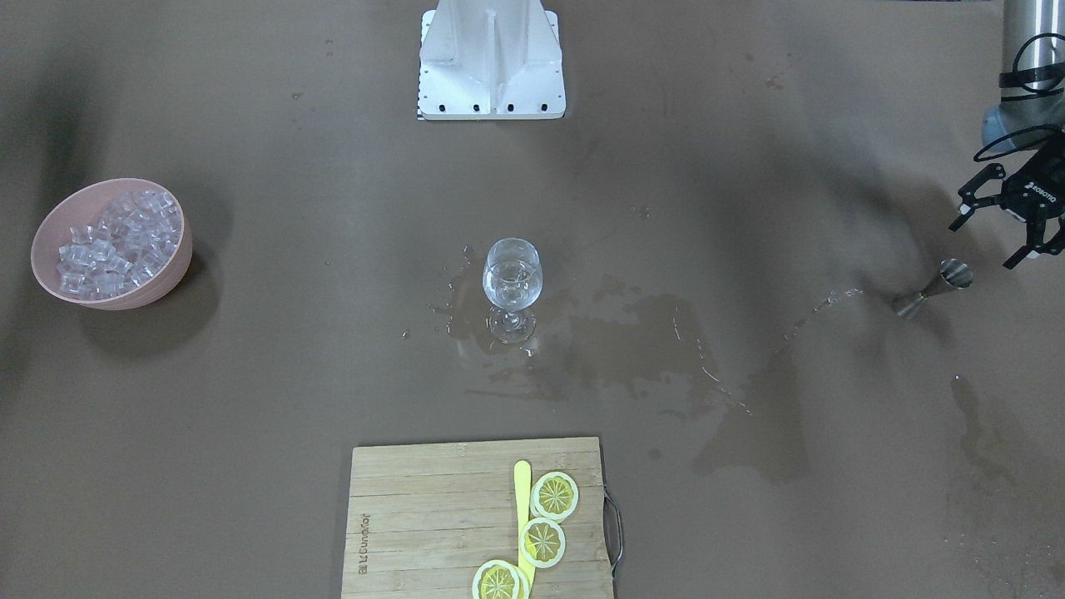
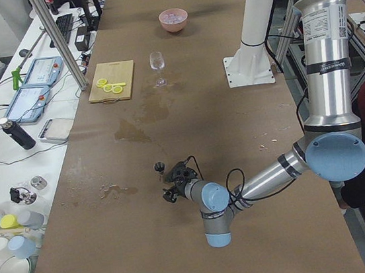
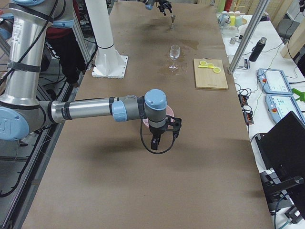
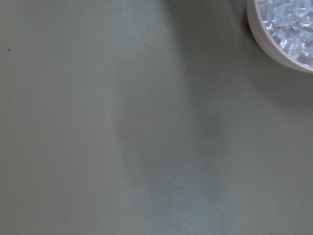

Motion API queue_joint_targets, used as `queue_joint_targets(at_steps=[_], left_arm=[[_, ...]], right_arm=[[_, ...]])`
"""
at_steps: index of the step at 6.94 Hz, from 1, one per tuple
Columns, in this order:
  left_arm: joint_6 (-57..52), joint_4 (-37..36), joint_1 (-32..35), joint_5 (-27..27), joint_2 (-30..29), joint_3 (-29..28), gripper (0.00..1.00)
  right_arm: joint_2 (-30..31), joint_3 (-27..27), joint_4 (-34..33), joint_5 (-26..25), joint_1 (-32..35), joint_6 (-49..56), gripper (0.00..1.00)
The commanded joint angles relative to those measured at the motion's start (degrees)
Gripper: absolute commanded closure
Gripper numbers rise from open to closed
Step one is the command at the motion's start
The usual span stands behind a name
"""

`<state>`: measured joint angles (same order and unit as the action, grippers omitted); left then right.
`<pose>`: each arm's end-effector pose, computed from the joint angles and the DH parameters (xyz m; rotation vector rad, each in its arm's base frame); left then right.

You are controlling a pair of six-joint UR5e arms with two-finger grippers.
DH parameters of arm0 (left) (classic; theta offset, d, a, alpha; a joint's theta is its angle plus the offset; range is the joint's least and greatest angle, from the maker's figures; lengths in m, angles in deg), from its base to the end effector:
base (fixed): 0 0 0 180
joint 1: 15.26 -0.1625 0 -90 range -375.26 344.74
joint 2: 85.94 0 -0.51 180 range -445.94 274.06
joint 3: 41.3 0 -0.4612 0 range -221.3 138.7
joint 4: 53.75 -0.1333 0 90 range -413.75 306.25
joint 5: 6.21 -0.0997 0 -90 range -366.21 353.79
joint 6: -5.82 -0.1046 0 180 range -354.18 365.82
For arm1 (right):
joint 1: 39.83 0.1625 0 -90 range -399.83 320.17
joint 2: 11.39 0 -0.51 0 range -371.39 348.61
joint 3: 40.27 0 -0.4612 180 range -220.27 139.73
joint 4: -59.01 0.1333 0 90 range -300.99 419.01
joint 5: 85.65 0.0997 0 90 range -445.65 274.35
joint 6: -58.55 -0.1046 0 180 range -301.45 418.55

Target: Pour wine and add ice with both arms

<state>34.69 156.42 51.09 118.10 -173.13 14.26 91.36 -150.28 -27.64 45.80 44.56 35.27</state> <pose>0.1085 -0.4330 0.8628 1.0362 1.0552 0.3586 0.0190 -0.4614 0.6603 -0.0085 -0.7442 0.2271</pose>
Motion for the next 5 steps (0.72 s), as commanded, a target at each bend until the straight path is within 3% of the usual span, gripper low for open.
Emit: queue_joint_targets(at_steps=[1,5], left_arm=[[1.26,2.07,-0.35,-1.70,0.00,-0.89,0.02],[1.97,5.07,-0.35,-3.45,0.18,-2.12,0.02]], right_arm=[[-0.26,0.15,-0.27,-0.57,0.16,-0.09,0.00],[-1.05,0.41,-0.62,-0.66,0.25,-1.14,0.00]])
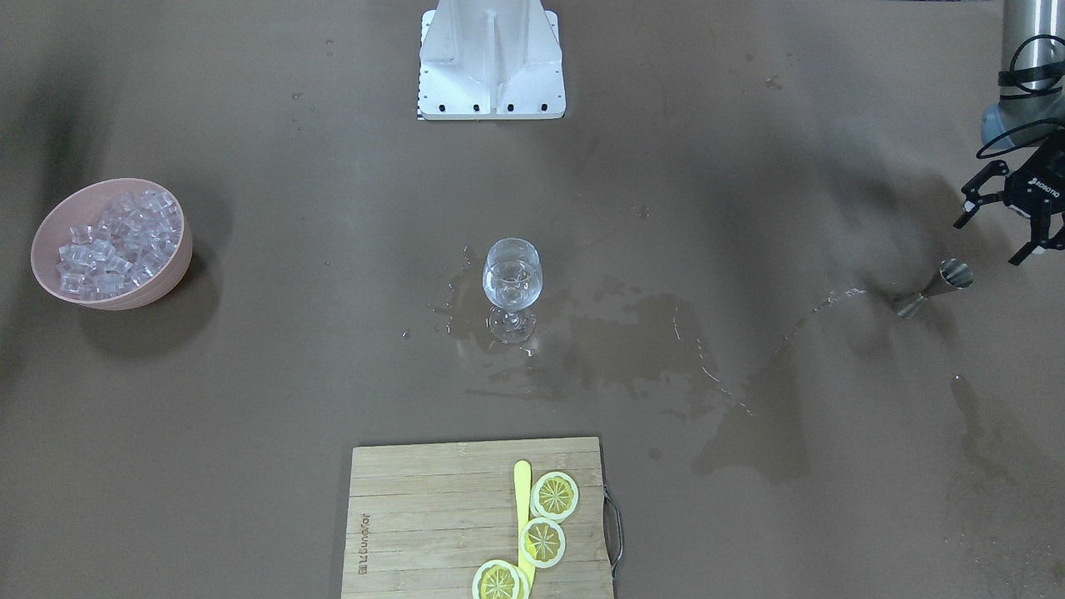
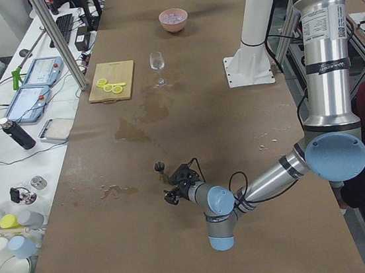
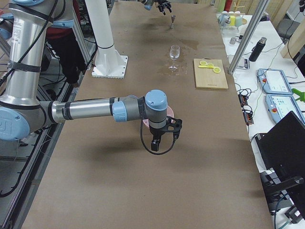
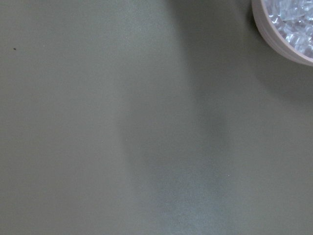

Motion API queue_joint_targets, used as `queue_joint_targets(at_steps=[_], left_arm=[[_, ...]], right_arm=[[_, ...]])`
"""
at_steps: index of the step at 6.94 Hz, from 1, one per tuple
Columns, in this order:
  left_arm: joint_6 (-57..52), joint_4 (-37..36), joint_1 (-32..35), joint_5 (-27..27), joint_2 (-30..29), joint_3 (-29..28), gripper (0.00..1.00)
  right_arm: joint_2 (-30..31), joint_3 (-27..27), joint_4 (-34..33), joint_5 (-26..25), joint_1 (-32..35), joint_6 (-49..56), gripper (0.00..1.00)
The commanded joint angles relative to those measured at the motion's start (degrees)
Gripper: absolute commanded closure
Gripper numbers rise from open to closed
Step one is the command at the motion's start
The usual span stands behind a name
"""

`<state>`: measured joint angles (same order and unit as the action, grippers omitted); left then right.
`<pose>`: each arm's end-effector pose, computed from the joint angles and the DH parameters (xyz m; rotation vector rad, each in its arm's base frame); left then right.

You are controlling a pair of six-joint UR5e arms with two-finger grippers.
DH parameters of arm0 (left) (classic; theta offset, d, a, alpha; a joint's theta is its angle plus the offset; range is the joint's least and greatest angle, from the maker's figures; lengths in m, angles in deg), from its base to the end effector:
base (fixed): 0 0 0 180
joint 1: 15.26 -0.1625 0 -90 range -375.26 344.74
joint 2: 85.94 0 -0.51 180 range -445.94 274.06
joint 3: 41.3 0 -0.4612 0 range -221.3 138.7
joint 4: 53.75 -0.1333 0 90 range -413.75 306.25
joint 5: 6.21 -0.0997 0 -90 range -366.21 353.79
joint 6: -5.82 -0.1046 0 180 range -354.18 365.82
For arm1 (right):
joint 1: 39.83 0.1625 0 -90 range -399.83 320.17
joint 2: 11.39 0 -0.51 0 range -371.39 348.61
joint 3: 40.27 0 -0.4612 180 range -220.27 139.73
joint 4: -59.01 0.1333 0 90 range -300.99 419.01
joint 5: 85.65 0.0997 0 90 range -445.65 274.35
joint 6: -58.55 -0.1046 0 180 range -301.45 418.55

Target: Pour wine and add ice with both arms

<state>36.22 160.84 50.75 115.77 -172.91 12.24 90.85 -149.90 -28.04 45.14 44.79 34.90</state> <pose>0.1020 -0.4208 0.8733 1.0741 1.0567 0.3239 0.0214 -0.4656 0.6616 -0.0107 -0.7323 0.2403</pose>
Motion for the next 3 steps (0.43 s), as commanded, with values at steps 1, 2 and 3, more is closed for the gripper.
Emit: queue_joint_targets(at_steps=[1,2,3], left_arm=[[1.84,1.62,-0.18,-2.87,-0.13,-0.19,0.02],[2.03,1.71,-1.83,-4.20,-0.22,-0.11,0.02],[2.12,1.45,-2.81,-4.73,-0.40,-0.10,0.02]], right_arm=[[-0.81,-0.05,-0.14,0.08,-0.07,-1.83,0.00],[-1.59,0.12,-0.40,0.17,0.01,-1.84,0.00],[-1.77,0.47,-0.31,0.17,-0.07,-1.84,0.00]])
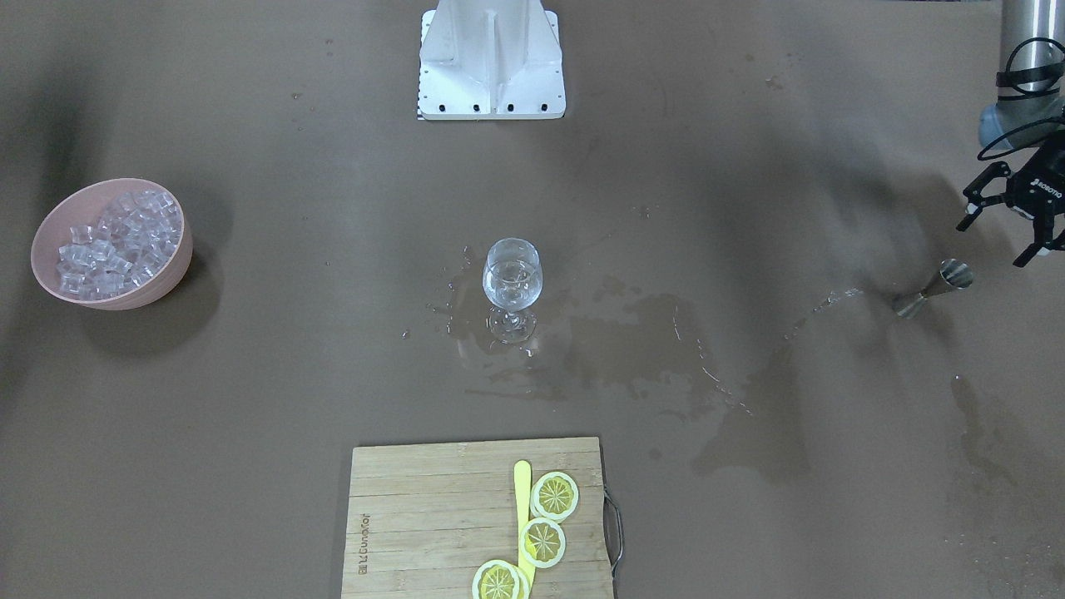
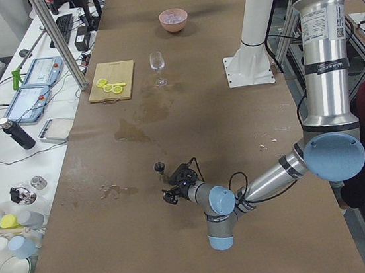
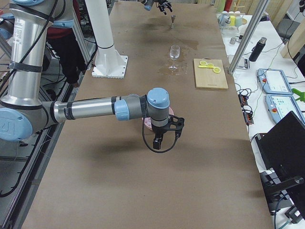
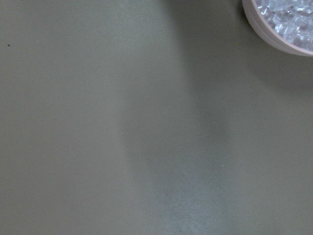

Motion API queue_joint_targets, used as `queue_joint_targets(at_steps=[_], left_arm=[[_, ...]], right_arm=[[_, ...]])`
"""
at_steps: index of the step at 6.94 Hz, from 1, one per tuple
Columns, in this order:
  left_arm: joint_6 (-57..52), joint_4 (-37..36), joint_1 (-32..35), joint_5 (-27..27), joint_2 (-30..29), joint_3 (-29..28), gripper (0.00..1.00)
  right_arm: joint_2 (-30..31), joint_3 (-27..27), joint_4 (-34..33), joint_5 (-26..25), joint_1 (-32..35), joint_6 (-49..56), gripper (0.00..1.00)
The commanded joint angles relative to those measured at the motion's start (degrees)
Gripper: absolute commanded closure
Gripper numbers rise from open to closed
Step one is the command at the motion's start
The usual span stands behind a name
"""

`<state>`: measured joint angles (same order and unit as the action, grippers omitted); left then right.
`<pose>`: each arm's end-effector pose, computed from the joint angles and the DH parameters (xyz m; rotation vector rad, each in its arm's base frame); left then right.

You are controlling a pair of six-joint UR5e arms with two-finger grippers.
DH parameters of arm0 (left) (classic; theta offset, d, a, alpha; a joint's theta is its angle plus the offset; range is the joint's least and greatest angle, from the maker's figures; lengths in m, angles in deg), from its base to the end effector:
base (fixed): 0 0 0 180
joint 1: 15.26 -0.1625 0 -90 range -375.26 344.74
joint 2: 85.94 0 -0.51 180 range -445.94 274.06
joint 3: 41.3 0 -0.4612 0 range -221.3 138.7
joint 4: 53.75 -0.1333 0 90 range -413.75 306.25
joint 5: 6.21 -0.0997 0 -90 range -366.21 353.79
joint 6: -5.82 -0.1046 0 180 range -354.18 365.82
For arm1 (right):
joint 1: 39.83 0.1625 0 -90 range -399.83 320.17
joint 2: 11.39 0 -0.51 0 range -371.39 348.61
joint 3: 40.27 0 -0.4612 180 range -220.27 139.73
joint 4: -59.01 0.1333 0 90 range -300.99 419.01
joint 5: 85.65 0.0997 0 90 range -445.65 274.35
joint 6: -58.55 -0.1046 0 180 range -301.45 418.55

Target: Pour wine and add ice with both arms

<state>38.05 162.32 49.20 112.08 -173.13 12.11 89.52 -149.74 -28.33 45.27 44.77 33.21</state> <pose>0.1095 -0.4233 0.8704 1.1007 1.0570 0.2798 0.0200 -0.4767 0.6528 -0.0080 -0.7382 0.2622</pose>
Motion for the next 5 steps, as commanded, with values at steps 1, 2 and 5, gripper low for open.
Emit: queue_joint_targets(at_steps=[1,2,5], left_arm=[[0.29,-0.47,-2.40,-1.92,-0.35,0.02,0.02],[0.20,-1.26,-3.72,-2.71,-0.61,0.02,0.02],[0.29,-1.53,-7.32,-5.25,-1.49,0.02,0.02]], right_arm=[[-0.88,0.05,-0.11,0.56,0.04,-0.15,0.00],[-2.28,0.40,-0.28,0.66,0.04,-0.15,0.00],[-3.26,0.40,-1.60,0.74,0.04,-0.24,0.00]])
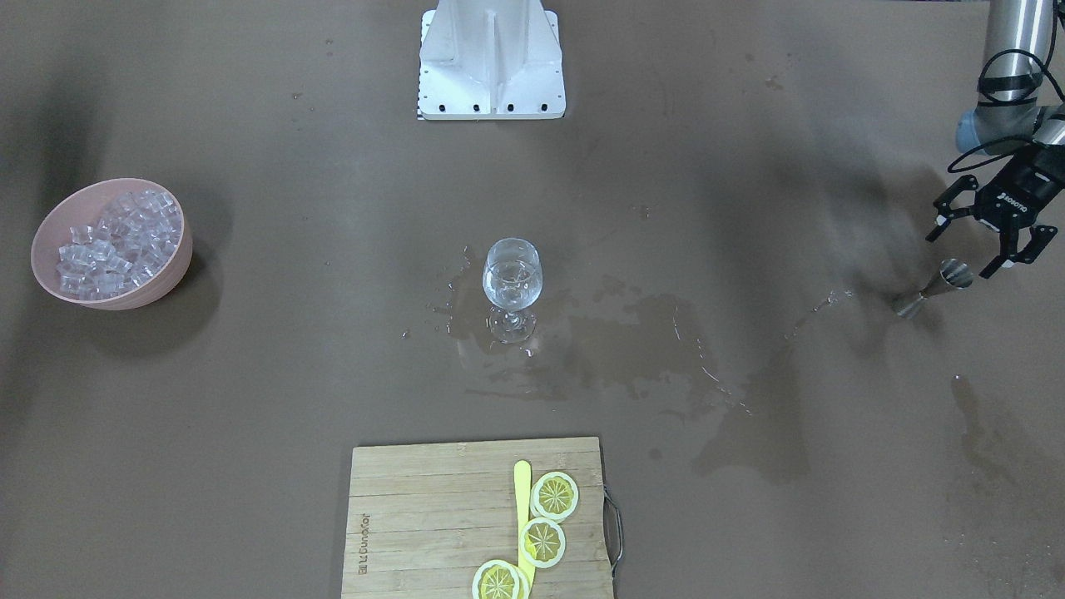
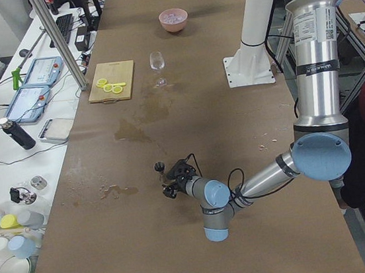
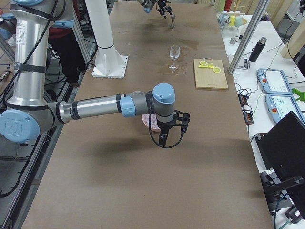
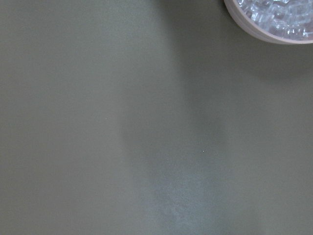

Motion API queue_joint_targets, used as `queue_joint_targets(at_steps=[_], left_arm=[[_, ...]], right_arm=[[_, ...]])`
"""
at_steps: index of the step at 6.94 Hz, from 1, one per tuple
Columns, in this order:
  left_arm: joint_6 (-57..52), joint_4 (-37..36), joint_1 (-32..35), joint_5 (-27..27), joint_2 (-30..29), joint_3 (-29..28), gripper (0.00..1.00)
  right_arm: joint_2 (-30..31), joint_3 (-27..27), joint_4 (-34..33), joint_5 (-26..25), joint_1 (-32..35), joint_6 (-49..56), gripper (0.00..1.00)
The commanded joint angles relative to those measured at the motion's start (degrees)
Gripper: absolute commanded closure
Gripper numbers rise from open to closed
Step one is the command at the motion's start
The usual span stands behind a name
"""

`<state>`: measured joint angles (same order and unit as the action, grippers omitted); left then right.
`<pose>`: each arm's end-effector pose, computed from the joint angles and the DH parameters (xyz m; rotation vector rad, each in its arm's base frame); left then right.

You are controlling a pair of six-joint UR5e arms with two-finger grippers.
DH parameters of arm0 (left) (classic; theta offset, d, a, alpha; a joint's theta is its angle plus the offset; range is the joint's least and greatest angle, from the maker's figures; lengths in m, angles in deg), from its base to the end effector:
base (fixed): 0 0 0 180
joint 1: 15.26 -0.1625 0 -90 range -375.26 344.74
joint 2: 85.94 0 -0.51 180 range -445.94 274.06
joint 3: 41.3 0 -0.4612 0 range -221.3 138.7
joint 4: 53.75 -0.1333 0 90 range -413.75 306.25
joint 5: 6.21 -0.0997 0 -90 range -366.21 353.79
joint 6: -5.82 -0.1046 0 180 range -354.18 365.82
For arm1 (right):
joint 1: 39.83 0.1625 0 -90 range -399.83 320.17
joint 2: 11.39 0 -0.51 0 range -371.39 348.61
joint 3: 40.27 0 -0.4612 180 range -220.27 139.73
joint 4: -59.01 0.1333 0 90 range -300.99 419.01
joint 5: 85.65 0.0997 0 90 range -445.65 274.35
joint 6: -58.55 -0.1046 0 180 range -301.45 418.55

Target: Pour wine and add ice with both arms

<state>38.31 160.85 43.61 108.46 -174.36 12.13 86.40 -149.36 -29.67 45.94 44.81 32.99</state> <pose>0.1557 -0.4313 0.8636 1.0781 1.0746 0.3055 0.0171 -0.5013 0.6320 0.0102 -0.7548 0.2558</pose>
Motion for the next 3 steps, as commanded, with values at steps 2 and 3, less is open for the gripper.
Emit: queue_joint_targets(at_steps=[2,3], left_arm=[[0.20,-0.15,-2.80,-2.79,-1.58,0.09,0.02],[0.20,-0.41,-2.80,-2.79,-1.67,0.09,0.02]], right_arm=[[0.30,0.02,-0.44,0.07,0.00,0.08,0.00],[0.48,0.11,-0.27,0.08,0.00,0.16,0.00]])
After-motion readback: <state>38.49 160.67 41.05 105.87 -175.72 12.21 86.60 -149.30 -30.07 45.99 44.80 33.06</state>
